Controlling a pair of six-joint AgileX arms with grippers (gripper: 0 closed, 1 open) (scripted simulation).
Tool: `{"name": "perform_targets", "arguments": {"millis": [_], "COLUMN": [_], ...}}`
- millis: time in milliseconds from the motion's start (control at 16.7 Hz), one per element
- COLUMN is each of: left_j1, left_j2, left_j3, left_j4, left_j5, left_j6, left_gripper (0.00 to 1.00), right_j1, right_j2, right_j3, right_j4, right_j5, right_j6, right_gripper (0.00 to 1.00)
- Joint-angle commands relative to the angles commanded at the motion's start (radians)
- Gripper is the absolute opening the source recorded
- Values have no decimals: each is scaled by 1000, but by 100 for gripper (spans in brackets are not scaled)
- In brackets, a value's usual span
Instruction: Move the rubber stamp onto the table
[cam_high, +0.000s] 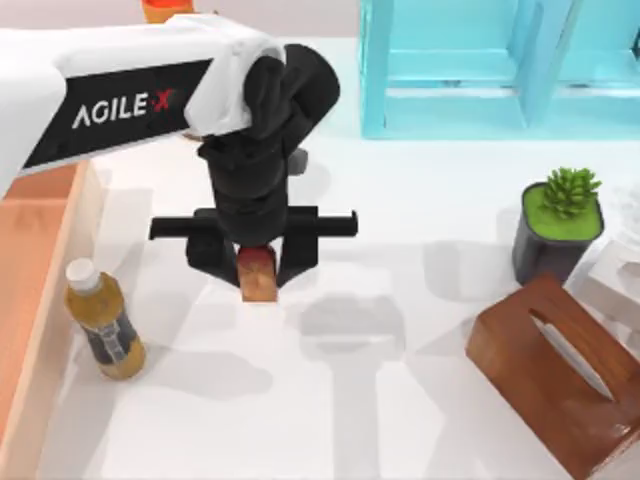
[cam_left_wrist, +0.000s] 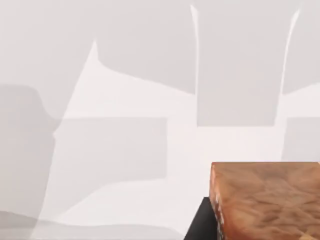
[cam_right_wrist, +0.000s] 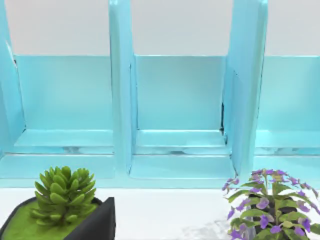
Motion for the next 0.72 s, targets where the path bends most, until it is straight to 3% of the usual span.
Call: {"name": "perform_targets", "arguments": {"millis": [480,720], "left_j1": [-2,-2], "left_j2": [42,42], "left_j3": [-76,-76], "left_j4": [119,119], "left_j5": [1,1], "left_j6": [0,0], "left_gripper": [0,30], "right_j1": [0,0], "right_j2": [0,0], "right_j3": [0,0], "right_j4": [0,0], "right_j5": [0,0], "right_j6": [0,0], "right_gripper": [100,100]}}
